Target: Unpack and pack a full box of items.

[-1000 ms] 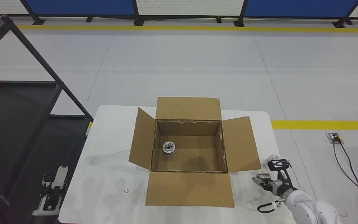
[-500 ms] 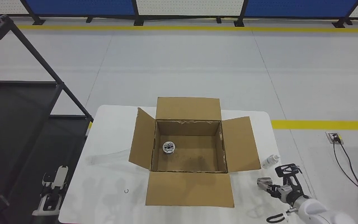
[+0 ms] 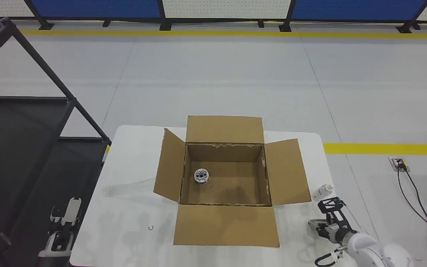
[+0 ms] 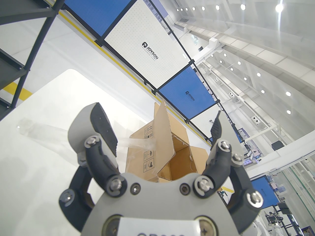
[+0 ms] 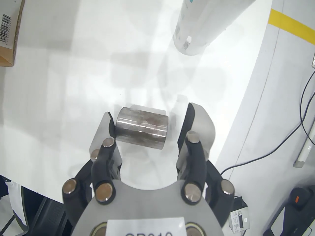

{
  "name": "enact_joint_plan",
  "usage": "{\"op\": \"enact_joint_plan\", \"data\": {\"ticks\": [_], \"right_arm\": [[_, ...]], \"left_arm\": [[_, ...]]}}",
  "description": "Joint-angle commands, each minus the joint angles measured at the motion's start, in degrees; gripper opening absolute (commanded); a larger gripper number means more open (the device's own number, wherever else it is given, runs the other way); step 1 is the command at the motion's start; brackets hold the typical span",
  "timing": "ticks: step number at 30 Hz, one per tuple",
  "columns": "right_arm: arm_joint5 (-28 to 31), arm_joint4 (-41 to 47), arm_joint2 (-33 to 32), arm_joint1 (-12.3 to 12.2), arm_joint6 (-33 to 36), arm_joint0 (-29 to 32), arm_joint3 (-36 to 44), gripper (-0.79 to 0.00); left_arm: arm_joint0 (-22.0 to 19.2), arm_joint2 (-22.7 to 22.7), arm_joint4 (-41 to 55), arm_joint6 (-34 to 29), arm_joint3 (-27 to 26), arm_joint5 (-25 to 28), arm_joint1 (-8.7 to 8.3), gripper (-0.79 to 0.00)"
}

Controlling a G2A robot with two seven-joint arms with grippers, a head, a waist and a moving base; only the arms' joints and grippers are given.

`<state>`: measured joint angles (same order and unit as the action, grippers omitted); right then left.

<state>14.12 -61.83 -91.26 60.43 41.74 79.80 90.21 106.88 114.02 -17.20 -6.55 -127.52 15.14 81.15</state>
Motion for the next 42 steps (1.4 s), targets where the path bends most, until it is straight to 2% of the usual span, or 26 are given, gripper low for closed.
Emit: {"op": "enact_joint_plan", "data": {"ticks": [1, 2, 8, 15, 20, 26, 29, 40, 42], "right_arm": [[-0.1, 0.0, 0.1, 0.0, -0.2, -0.1, -0.1, -0.767], [0.0, 0.2, 0.0, 0.0, -0.4, 0.0, 0.0, -0.785], [1.7, 2.2, -1.9, -0.3, -1.8, 1.5, 1.9, -0.785], [12.7, 5.6, -5.7, -1.1, -4.9, 4.1, 4.7, -0.785], [16.7, 16.4, -6.9, -1.6, 3.4, 2.1, 2.7, -0.785], [15.8, 32.3, -6.2, -2.2, 15.9, -4.4, -5.8, -0.785], [15.1, 36.4, -5.1, -2.4, 19.1, -7.7, -10.0, -0.785], [15.8, 36.8, -4.8, -2.5, 19.5, -8.8, -11.3, -0.785], [14.8, 36.5, -4.4, -2.5, 17.8, -8.4, -10.8, -0.785]], "left_arm": [[0.0, 0.0, 0.0, 0.0, 0.0, 0.0, 0.00, 0.000], [0.0, 0.0, 0.0, 0.0, 0.0, 0.0, 0.00, 0.000], [0.0, 0.0, 0.0, 0.0, 0.0, 0.0, 0.00, 0.000], [0.0, 0.0, 0.0, 0.0, 0.0, 0.0, 0.00, 0.000], [0.0, 0.0, 0.0, 0.0, 0.0, 0.0, 0.00, 0.000], [0.0, 0.0, 0.0, 0.0, 0.0, 0.0, 0.00, 0.000], [0.0, 0.0, 0.0, 0.0, 0.0, 0.0, 0.00, 0.000], [0.0, 0.0, 0.0, 0.0, 0.0, 0.0, 0.00, 0.000], [0.0, 0.0, 0.0, 0.0, 0.0, 0.0, 0.00, 0.000]]}}
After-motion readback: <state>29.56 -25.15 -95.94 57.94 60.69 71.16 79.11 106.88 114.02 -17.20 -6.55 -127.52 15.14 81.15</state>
